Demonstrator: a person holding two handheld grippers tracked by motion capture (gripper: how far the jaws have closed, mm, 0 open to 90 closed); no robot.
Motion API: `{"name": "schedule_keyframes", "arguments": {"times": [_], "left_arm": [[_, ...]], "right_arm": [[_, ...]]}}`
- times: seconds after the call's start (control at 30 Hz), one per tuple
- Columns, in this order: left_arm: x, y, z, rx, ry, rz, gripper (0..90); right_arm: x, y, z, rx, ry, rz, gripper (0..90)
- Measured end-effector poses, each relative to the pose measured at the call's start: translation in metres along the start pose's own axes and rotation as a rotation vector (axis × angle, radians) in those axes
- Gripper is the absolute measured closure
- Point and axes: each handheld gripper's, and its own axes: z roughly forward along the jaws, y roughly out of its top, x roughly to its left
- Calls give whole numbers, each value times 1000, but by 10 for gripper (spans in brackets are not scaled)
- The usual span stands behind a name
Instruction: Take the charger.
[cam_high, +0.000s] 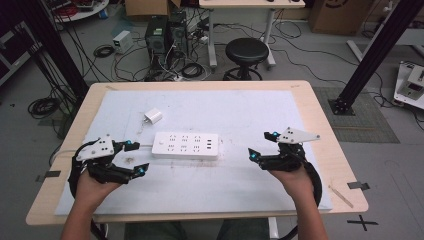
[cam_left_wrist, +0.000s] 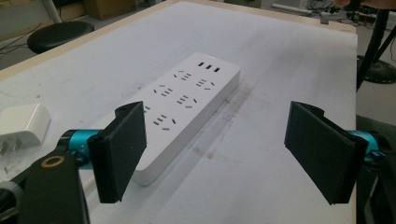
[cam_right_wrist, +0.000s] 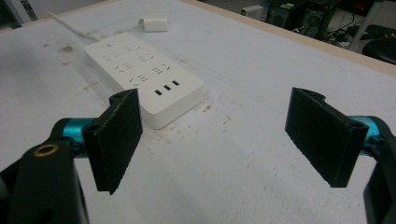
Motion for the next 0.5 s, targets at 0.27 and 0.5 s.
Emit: {"name": "schedule_keyframes", "arguments": {"times": [0.27,0.5], "left_arm": [[15,18,5,22,63,11,208],[47,43,17,76,96,3,208]], "right_arm": [[-4,6,-5,0,-2,2,193],[-2,8,-4,7,2,0,193]]}}
